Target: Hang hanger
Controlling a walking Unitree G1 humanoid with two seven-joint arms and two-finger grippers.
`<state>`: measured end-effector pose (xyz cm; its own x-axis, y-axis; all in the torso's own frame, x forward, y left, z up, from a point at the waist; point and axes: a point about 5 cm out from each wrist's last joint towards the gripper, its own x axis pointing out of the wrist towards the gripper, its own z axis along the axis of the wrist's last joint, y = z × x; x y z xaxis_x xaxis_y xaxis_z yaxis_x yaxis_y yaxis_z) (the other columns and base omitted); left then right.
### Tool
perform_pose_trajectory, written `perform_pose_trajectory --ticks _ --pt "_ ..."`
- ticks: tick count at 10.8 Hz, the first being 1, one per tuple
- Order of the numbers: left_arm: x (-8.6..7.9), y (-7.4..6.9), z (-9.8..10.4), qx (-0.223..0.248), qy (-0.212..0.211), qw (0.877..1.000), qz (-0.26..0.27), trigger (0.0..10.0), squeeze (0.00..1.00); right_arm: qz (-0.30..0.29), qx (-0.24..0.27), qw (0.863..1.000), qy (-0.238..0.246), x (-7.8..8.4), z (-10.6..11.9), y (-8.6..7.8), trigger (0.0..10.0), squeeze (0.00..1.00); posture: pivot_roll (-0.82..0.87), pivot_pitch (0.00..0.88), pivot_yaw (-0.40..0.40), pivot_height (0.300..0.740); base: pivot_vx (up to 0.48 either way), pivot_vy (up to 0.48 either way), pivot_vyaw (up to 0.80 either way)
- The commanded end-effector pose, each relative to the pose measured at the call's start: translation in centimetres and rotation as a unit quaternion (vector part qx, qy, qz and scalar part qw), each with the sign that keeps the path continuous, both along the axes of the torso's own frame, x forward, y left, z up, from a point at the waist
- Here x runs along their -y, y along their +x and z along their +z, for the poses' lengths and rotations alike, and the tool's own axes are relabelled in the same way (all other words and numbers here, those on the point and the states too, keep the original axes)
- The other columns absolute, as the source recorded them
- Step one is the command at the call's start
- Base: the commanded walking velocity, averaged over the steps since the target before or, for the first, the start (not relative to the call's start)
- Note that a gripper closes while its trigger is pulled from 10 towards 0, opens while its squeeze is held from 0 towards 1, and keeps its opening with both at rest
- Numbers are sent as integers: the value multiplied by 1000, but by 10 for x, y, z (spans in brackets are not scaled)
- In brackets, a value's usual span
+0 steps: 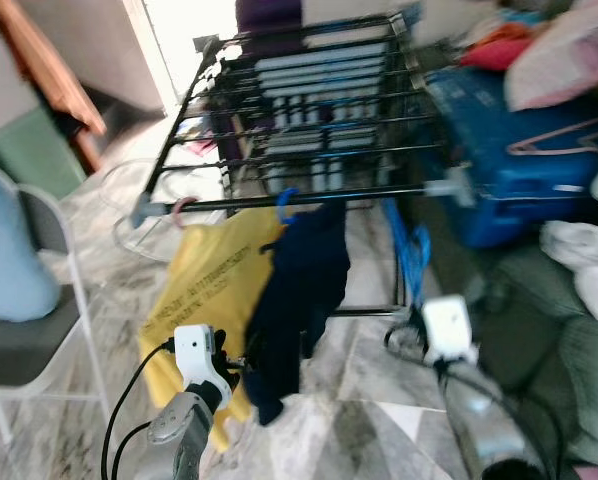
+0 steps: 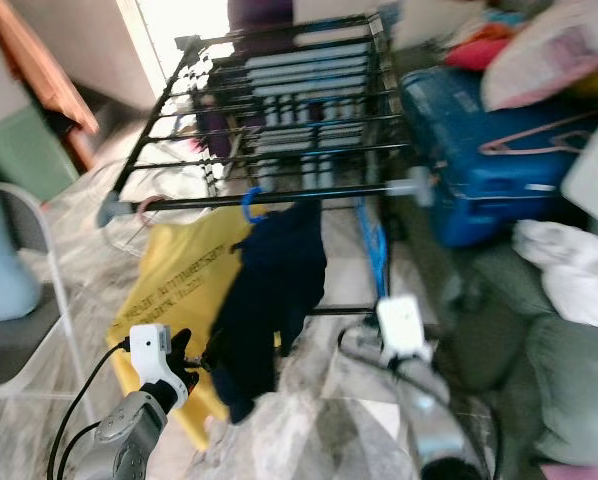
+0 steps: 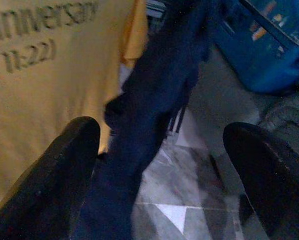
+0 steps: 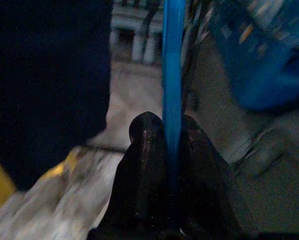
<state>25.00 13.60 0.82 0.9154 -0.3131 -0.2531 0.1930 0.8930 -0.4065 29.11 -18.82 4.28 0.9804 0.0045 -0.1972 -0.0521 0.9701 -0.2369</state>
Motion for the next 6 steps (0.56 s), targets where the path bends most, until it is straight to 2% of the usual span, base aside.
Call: perform_pose_trajectory --ticks 1,4,6 --pt "-5 1 3 5 13 1000 -4 10000 0 2 22 1000 7 -4 11 9 10000 0 -109 0 163 740 0 0 0" --pt "-5 1 4 4 14 1000 -5 10000 0 9 26 1000 12 -5 25 23 10000 0 -100 0 161 740 0 0 0" --pt "-3 0 3 0 15 1000 -7 10000 0 34 15 999 23 -15 31 36 10000 0 -100 0 159 740 0 0 0"
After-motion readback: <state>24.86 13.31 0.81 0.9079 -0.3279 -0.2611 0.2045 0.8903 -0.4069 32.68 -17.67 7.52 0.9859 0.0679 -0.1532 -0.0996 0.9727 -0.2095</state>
